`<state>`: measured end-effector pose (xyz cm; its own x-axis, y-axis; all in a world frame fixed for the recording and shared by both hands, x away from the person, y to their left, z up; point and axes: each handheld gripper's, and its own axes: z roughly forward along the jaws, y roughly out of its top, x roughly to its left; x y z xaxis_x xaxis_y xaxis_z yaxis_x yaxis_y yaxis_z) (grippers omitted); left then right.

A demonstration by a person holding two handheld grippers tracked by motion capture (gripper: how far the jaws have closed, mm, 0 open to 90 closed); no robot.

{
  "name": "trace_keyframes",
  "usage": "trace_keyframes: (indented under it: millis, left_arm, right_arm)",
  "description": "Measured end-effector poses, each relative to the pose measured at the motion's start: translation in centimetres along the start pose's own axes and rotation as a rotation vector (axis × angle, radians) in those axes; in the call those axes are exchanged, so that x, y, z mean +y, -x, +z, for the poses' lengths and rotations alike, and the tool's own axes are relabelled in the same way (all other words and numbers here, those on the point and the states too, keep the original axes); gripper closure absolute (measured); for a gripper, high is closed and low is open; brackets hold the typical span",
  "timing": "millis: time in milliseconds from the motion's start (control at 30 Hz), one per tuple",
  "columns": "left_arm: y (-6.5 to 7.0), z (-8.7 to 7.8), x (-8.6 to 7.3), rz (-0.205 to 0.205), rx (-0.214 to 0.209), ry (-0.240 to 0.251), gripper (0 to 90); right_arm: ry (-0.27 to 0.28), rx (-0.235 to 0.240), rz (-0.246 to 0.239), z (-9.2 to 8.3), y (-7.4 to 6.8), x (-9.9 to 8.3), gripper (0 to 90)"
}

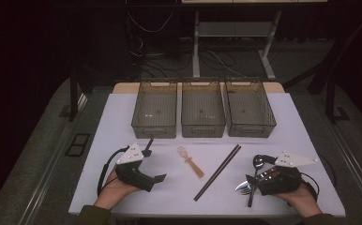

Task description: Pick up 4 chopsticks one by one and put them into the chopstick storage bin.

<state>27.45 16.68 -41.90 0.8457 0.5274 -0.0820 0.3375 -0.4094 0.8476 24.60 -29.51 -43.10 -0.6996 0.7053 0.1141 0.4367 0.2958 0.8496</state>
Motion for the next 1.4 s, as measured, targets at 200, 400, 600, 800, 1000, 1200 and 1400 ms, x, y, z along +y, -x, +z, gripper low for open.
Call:
trace_keyframes:
  millis: [200,400,600,800,1000,1200,1400]
  left_arm:
    - [0.1,0.1,0.0,-0.004,-0.004,-0.007,0.0]
    - [0.1,0.2,0.0,-0.006,-0.007,-0.007,0.0]
    - [-0.2,0.4,-0.1,-0.020,-0.002,-0.015,0.0]
    - [-0.2,0.3,-0.3,-0.018,-0.001,-0.026,0.0]
    - [-0.3,0.4,-0.3,-0.026,-0.006,-0.020,0.0]
    - [-0.2,0.4,-0.3,-0.028,-0.009,-0.015,0.0]
    - [-0.2,0.4,-0.3,-0.022,-0.010,-0.021,0.0]
  right_arm:
    - [-0.001,0.004,0.004,0.0,0.0,0.0,2.8]
    - [-0.013,0.011,0.009,0.0,0.1,0.0,2.8]
    - [-0.048,0.061,0.020,0.1,0.2,0.5,12.0]
    - [-0.072,0.088,0.023,0.5,0.0,1.3,24.1]
    - [-0.103,0.089,0.041,1.1,0.3,1.9,37.5]
    - [-0.130,0.061,0.061,1.9,0.9,2.7,60.3]
    - [-0.154,0.055,0.052,3.0,1.5,3.7,77.8]
